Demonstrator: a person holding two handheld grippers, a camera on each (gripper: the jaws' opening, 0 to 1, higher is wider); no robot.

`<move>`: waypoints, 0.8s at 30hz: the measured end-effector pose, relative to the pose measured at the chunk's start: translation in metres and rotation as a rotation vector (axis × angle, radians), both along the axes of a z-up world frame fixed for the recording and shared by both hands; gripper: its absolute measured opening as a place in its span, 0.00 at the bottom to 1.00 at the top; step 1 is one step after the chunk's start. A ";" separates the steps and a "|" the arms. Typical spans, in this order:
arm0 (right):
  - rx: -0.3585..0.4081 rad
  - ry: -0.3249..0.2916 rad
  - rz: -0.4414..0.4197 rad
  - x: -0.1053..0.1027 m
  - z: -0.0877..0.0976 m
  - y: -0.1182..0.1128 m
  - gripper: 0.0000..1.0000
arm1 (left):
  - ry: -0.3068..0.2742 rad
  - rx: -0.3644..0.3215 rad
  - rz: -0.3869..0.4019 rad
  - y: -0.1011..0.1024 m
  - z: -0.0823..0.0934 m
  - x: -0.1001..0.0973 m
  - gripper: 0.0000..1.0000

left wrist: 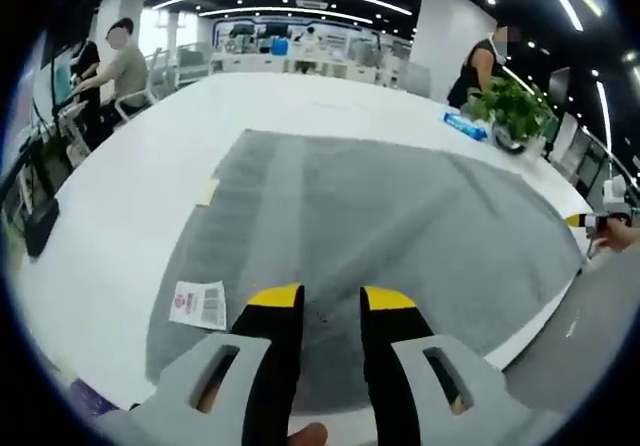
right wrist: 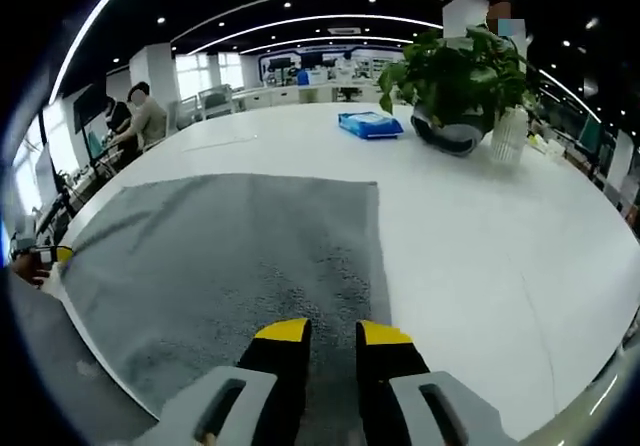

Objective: Open the folded towel by lifting each exposed corner and separating the folded layers until the towel lies flat within the target outline without major curled edges

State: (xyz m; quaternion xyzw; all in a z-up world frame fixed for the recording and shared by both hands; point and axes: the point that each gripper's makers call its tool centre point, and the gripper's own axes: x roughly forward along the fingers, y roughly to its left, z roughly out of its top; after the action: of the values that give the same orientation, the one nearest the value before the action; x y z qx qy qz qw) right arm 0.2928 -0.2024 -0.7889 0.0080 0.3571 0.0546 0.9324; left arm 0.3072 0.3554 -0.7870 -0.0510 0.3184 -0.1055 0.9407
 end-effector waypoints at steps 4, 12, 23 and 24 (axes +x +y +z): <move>0.034 0.057 -0.005 -0.001 -0.014 0.007 0.17 | 0.025 0.017 -0.004 0.003 -0.005 0.003 0.28; -0.011 0.065 0.015 0.007 -0.016 0.005 0.16 | 0.000 0.044 -0.045 -0.002 -0.006 0.003 0.29; -0.060 0.093 0.056 0.043 -0.019 -0.004 0.16 | 0.021 0.132 -0.063 -0.020 -0.008 0.024 0.36; -0.059 0.092 0.055 0.046 -0.019 -0.005 0.16 | 0.027 0.133 -0.064 -0.021 -0.008 0.027 0.36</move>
State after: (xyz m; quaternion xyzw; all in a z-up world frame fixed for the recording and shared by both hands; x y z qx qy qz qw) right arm 0.3388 -0.2075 -0.8076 -0.0266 0.4012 0.0691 0.9130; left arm 0.3341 0.3342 -0.7948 0.0205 0.3391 -0.1136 0.9337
